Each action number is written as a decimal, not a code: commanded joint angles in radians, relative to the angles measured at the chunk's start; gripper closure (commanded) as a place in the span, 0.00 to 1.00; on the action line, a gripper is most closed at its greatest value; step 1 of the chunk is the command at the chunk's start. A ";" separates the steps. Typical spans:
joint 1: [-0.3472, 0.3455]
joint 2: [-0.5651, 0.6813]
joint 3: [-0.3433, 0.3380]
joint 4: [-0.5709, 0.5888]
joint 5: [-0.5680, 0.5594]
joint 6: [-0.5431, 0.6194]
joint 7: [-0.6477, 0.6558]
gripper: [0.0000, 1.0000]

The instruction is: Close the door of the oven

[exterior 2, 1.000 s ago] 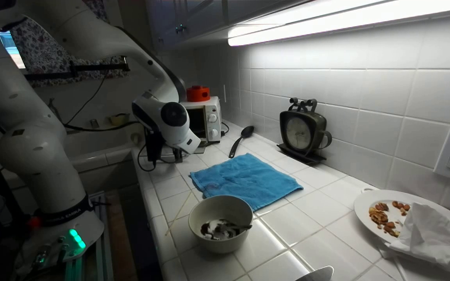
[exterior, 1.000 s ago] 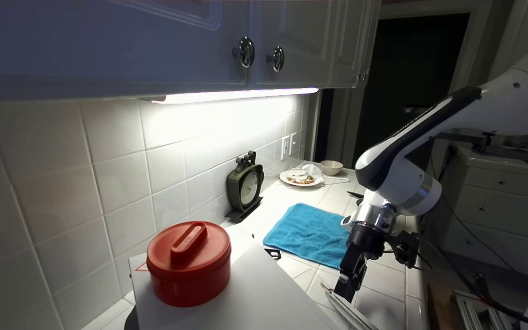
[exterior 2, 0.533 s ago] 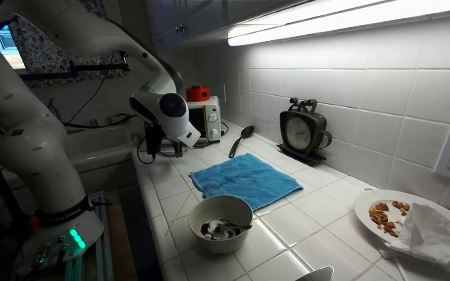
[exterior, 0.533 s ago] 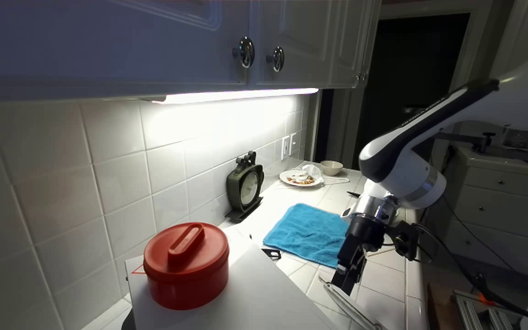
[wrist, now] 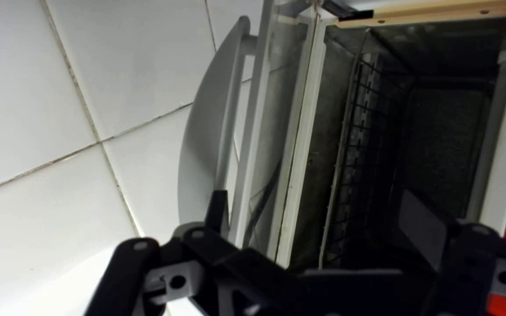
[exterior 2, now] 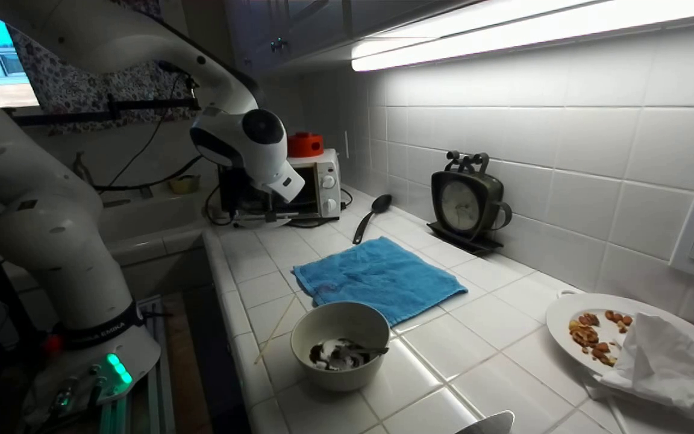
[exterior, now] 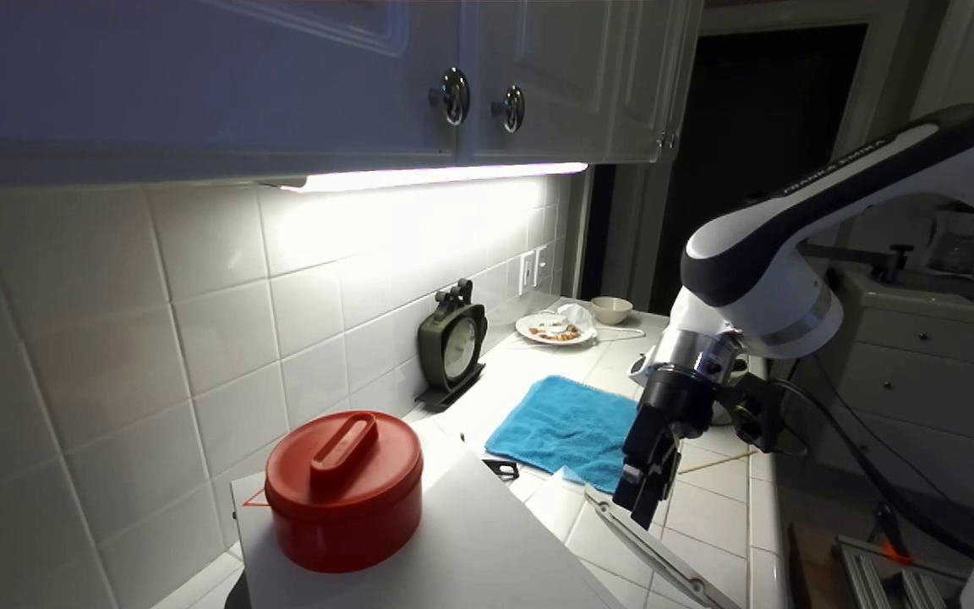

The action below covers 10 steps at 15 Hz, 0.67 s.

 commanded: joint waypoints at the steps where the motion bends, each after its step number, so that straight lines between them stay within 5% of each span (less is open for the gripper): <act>1: 0.007 -0.089 0.019 -0.003 -0.043 -0.041 0.099 0.00; 10: 0.013 -0.227 0.056 -0.013 -0.159 -0.133 0.273 0.00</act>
